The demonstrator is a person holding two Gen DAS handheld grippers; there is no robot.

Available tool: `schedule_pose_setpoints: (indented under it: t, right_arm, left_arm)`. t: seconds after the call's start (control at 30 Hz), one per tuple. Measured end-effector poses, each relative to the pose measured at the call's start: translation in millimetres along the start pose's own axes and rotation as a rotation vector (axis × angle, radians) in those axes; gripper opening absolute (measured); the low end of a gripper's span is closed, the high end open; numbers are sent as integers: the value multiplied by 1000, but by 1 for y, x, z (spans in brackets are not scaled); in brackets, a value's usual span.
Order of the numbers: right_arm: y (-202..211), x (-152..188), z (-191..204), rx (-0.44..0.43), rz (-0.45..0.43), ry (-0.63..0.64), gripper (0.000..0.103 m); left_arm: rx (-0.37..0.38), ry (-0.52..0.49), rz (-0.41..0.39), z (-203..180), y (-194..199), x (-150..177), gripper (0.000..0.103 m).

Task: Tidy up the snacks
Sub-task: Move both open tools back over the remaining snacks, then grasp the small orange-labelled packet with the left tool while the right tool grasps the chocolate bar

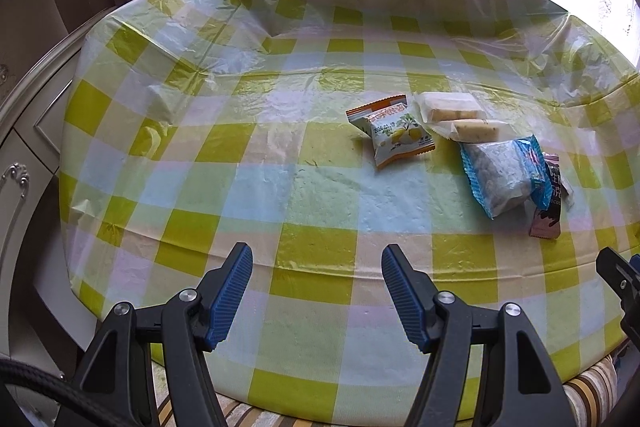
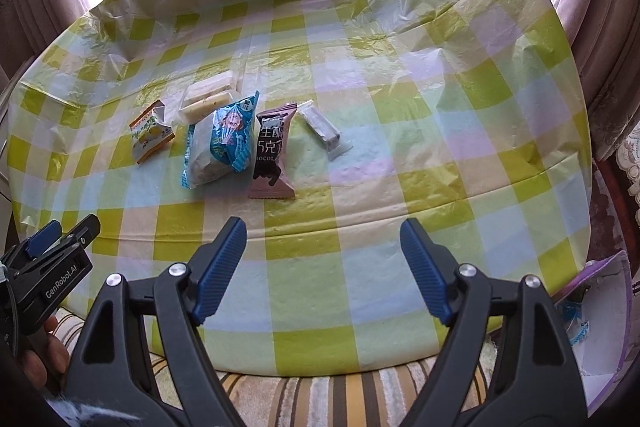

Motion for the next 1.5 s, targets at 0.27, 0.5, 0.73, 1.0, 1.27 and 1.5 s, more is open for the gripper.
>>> schedule_pose_setpoints:
  t: [0.27, 0.5, 0.73, 1.0, 1.27, 1.5]
  right_arm:
    - [-18, -14, 14, -29, -12, -15, 81]
    - [-32, -27, 23, -47, -38, -33, 82]
    - [-50, -34, 21, -36, -33, -54, 81]
    - [-59, -40, 9, -16, -43, -83, 81]
    - [-63, -45, 8, 37, -46, -40, 69]
    - [-77, -47, 28, -9, -20, 30, 60]
  left_arm:
    - [81, 24, -1, 1, -14, -15, 68]
    - [241, 80, -16, -2, -32, -39, 68]
    - [335, 101, -24, -21, -47, -65, 68]
    - [308, 141, 30, -31, -79, -82, 67]
    - [307, 81, 44, -40, -88, -78, 44]
    - [289, 64, 46, -38, -88, -76, 11]
Point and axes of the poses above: each gripper's, at about its wrist camera, not at the fingertips, and y roughly against the way its jaws point, z to its left, x to its underside, the point moved 4 cm from there along -y, roughly the way its jaws point, and after that the axes turned 1 degree about z, right-handed, at the moved point
